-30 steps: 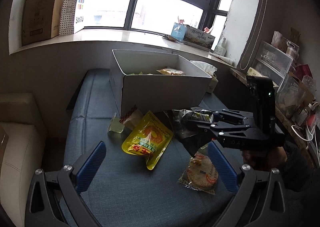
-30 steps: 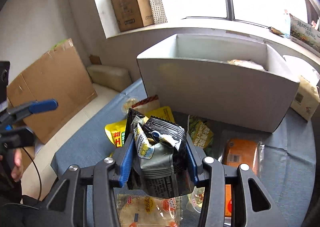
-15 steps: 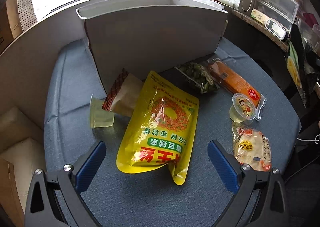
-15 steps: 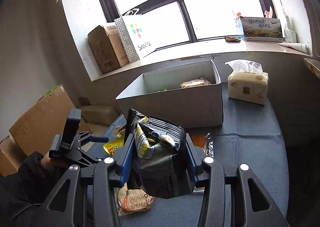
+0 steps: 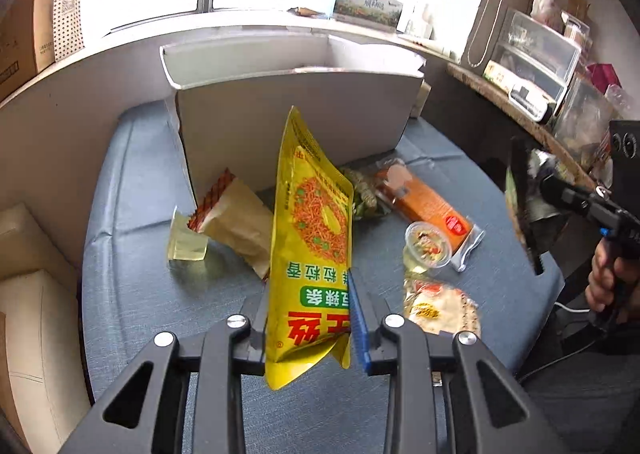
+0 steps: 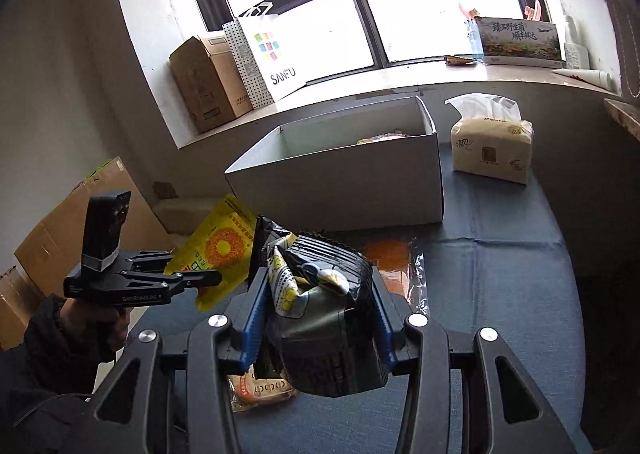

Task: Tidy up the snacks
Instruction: 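Lift the yellow chip bag with the left gripper while the right carries the seaweed bag, both into the box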

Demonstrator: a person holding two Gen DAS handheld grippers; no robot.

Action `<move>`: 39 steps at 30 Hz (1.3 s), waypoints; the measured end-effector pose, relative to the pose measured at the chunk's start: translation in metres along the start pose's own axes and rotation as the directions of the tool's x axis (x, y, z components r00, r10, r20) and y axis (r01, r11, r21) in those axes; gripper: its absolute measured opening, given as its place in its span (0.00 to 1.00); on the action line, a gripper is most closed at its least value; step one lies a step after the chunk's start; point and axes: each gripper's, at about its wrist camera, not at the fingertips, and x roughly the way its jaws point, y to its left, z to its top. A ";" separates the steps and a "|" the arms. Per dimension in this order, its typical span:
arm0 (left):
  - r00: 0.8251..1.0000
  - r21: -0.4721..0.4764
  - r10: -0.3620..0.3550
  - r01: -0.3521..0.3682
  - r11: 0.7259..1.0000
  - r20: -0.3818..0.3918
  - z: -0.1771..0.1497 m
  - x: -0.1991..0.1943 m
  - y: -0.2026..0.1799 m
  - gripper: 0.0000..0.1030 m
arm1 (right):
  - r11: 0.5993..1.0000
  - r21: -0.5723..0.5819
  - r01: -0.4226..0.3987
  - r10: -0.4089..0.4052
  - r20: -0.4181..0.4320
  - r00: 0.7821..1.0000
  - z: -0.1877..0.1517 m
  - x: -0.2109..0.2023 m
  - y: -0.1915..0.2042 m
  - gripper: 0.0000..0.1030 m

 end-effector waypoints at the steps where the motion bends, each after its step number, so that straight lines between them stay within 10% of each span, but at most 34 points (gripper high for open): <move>1: 0.999 -0.009 -0.012 0.012 1.000 0.030 0.003 -0.009 -0.002 0.32 | 1.000 0.000 -0.001 0.001 0.004 1.000 0.001 0.000 0.001 0.48; 18: 0.948 -0.076 0.000 0.026 0.997 0.320 0.138 -0.061 0.013 0.33 | 0.999 0.024 -0.024 0.019 0.164 0.986 0.115 0.026 0.001 0.48; 35: 0.969 -0.165 0.130 -0.096 0.982 0.210 0.219 0.026 0.057 0.35 | 0.993 0.065 0.101 -0.105 0.070 0.992 0.217 0.146 -0.038 0.50; 37: 0.977 -0.183 0.154 -0.126 0.975 0.149 0.216 0.038 0.064 0.67 | 0.993 0.070 0.094 -0.097 0.031 0.995 0.219 0.157 -0.043 0.68; 38: 0.978 -0.206 0.166 -0.138 0.969 0.123 0.213 0.041 0.069 1.00 | 0.989 0.073 0.126 -0.128 0.021 0.992 0.219 0.159 -0.044 0.96; 39: 0.975 -0.220 0.180 -0.148 0.964 0.130 0.208 0.040 0.072 1.00 | 0.984 0.079 0.159 -0.162 0.030 0.986 0.217 0.158 -0.045 1.00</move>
